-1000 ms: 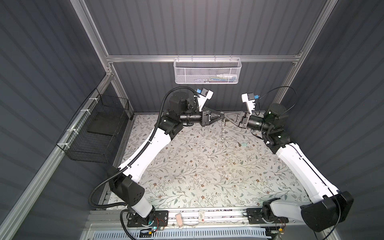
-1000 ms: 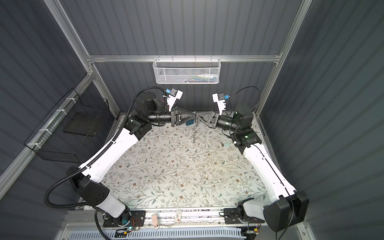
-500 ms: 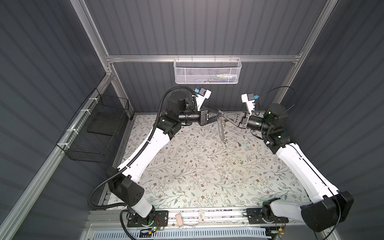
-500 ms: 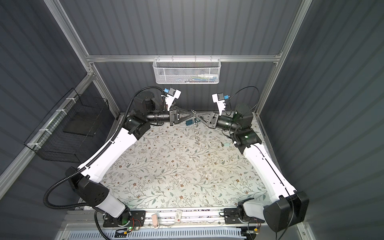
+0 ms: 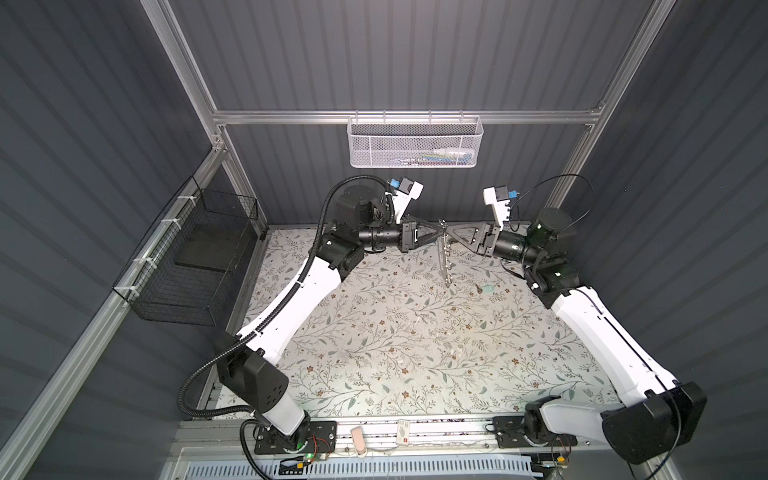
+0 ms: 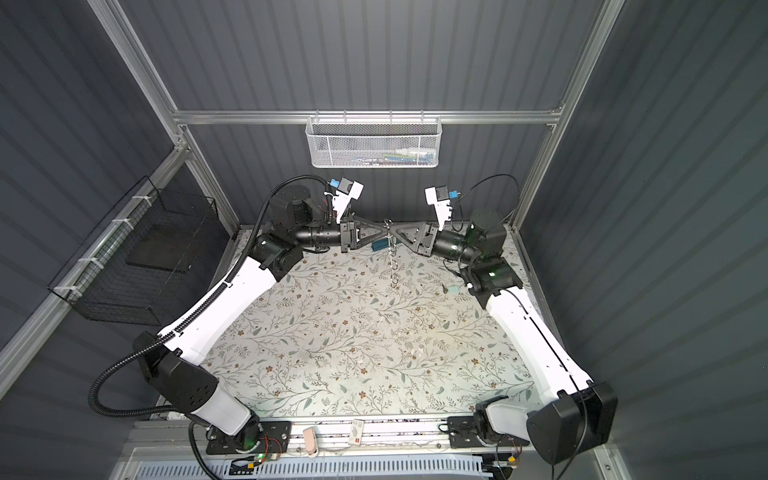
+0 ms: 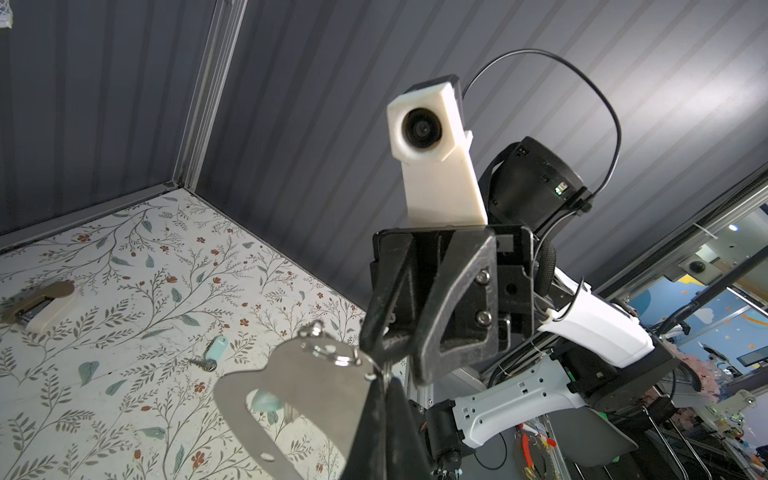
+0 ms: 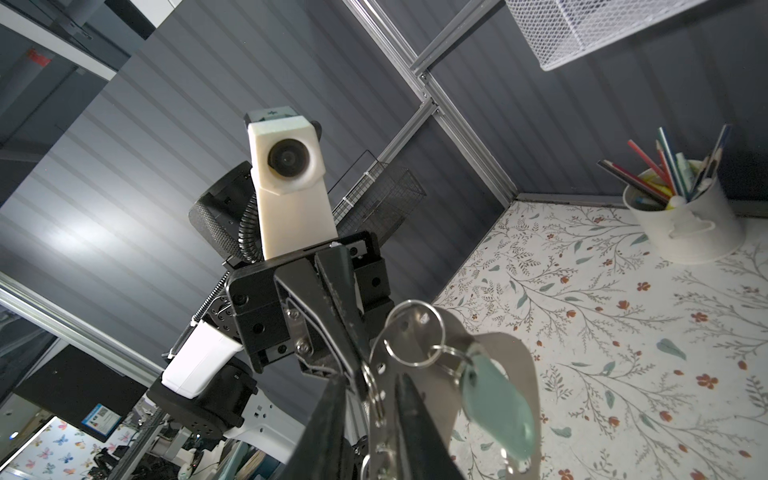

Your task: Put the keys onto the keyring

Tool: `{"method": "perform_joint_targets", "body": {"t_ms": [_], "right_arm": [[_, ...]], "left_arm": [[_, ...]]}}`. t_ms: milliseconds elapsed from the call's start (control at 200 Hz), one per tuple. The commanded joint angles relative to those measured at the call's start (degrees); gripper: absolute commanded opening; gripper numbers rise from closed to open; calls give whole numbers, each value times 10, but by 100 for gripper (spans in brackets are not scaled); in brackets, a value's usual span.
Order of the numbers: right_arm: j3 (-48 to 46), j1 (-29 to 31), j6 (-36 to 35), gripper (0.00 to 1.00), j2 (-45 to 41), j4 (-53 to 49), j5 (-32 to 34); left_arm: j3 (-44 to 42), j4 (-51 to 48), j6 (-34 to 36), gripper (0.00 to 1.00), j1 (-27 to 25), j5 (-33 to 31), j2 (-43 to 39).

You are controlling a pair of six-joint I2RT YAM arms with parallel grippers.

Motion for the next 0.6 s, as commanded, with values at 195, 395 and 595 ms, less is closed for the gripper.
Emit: {"method": "perform_joint_targets", "body": {"t_ms": [195, 395, 595], "right_arm": [[-30, 18, -58, 35, -46, -49, 75], [-66, 38, -22, 34, -59, -12, 84], [-67, 65, -18, 35, -45, -4, 100]], "left_arm": [[-42, 116, -82, 0, 1, -35, -21], [-91, 205, -134, 0, 1, -89, -35], [-103, 265, -172, 0, -1, -84, -26]]}}
